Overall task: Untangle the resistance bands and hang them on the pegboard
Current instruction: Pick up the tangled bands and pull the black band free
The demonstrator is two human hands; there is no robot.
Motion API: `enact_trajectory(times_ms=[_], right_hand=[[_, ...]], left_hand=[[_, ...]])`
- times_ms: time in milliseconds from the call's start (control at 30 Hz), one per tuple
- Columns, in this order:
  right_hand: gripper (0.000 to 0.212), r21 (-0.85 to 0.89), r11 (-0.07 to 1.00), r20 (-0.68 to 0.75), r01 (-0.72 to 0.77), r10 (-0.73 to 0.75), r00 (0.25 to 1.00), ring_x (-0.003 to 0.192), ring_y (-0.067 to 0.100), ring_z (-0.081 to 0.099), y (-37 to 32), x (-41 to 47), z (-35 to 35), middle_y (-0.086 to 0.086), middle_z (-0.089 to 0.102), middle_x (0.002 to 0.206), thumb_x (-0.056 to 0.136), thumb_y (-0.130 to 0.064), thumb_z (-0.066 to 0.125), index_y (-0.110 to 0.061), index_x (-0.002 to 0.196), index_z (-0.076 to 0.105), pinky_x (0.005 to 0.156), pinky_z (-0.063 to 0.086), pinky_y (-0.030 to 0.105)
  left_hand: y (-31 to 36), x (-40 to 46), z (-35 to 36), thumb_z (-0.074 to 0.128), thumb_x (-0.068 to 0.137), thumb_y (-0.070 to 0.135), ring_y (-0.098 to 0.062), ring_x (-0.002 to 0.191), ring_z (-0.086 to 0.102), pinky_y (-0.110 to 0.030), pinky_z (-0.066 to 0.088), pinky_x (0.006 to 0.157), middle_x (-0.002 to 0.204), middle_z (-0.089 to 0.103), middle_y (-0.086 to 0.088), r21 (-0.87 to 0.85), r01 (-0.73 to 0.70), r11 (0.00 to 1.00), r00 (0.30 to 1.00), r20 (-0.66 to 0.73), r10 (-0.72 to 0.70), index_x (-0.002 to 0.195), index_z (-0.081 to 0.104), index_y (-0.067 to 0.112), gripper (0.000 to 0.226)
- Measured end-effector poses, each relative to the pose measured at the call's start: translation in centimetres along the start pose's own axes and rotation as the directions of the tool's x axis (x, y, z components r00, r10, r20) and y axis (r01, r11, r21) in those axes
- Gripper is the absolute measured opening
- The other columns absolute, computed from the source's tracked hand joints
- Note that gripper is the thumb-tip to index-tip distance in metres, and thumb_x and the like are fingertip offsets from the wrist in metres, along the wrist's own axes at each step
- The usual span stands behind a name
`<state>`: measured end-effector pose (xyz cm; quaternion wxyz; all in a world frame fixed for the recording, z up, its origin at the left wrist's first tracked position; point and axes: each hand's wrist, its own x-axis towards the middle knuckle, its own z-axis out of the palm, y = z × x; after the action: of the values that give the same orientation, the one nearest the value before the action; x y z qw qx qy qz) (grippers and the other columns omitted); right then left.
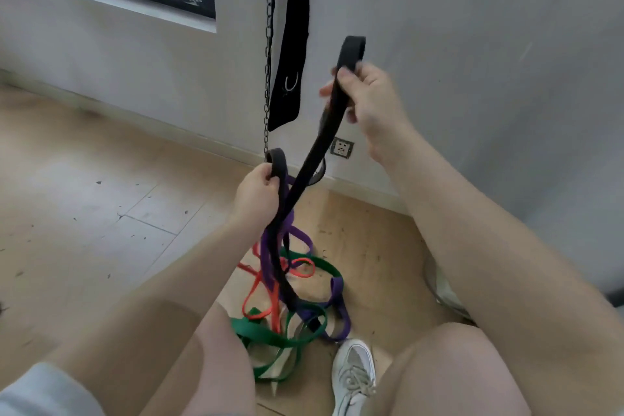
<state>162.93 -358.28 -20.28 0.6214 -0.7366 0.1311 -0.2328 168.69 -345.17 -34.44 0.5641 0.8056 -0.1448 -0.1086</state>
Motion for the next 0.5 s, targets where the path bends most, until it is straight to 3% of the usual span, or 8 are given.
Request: enact_trajectory(times_ms=[67,133,167,233,333,400,500], right_hand=[[0.017,-0.230,0.969,0.047,-0.090,0.104,0.993,0.076,0.013,0.064,2.4,-0.2,0.4,0.003,0.066,0.079,0.099,-0.011,0.042,-0.003,0.110,0.052,0.079,0.054,0.023],[0.013,-0.342,0.924,0.050,-0.168,0.197,0.979,0.083,0.015,0.066,4.7,-0.7,0.7,0.004,0.069,0.084,0.098,-0.014,0.044,-0.007,0.102,0.054,0.088,0.051,0.035],[0.013,-0.327,0.924,0.048,-0.199,0.226,0.973,0.079,0.014,0.064,5.1,-0.8,0.8,0.004,0.069,0.085,0.098,-0.015,0.044,-0.009,0.096,0.055,0.083,0.050,0.033],[0.017,-0.198,0.952,0.050,-0.233,0.247,0.968,0.072,0.013,0.059,4.8,-0.7,1.0,0.002,0.068,0.081,0.099,-0.016,0.043,-0.013,0.087,0.055,0.075,0.045,0.029],[0.015,0.141,0.965,0.080,-0.222,0.213,0.974,0.067,0.012,0.058,2.3,0.0,1.3,0.002,0.063,0.073,0.099,-0.013,0.042,-0.010,0.089,0.052,0.072,0.046,0.027],[0.014,0.258,0.946,0.069,-0.195,0.184,0.981,0.062,0.008,0.057,0.7,0.7,1.2,0.001,0.060,0.072,0.099,-0.013,0.042,-0.012,0.088,0.051,0.059,0.045,0.019],[0.017,0.303,0.937,0.050,-0.172,0.164,0.985,0.058,0.006,0.053,-0.6,1.3,0.9,0.001,0.053,0.070,0.098,-0.011,0.045,-0.013,0.082,0.052,0.045,0.042,0.012]], left_hand=[[0.0,-0.1,0.3,0.036,0.096,0.013,-0.034,0.114,0.050,-0.045,0.043,0.095,0.124,0.053,-0.014,0.151,0.036,0.988,0.998,-0.053,-0.028,0.111,0.057,0.015,0.027],[0.1,-0.4,0.0,0.036,0.098,0.014,-0.037,0.124,0.040,-0.048,0.037,0.103,0.135,0.040,-0.018,0.272,0.061,0.960,0.996,-0.085,-0.039,0.117,0.056,0.012,0.028],[0.5,-0.4,-0.3,0.037,0.098,0.014,-0.036,0.118,0.046,-0.048,0.041,0.100,0.126,0.048,-0.017,0.239,0.047,0.970,0.998,-0.060,-0.033,0.116,0.056,0.012,0.027],[2.3,-0.5,-0.8,0.040,0.097,0.011,-0.028,0.097,0.062,-0.046,0.050,0.089,0.098,0.064,-0.009,-0.021,0.003,1.000,0.997,0.077,-0.002,0.106,0.058,0.015,0.020],[6.1,-0.4,-1.6,0.044,0.096,0.008,-0.018,0.079,0.066,-0.037,0.055,0.076,0.084,0.067,-0.004,-0.259,-0.071,0.963,0.987,0.122,0.106,0.097,0.060,0.016,0.017],[8.1,-0.1,-2.2,0.047,0.095,0.010,-0.016,0.084,0.066,-0.035,0.054,0.080,0.085,0.067,0.000,-0.320,-0.105,0.942,0.985,0.095,0.142,0.095,0.062,0.019,0.017],[9.2,0.2,-2.7,0.050,0.095,0.018,-0.015,0.103,0.061,-0.037,0.044,0.099,0.101,0.068,0.002,-0.288,-0.071,0.955,0.978,0.168,0.123,0.104,0.064,0.023,0.018]])
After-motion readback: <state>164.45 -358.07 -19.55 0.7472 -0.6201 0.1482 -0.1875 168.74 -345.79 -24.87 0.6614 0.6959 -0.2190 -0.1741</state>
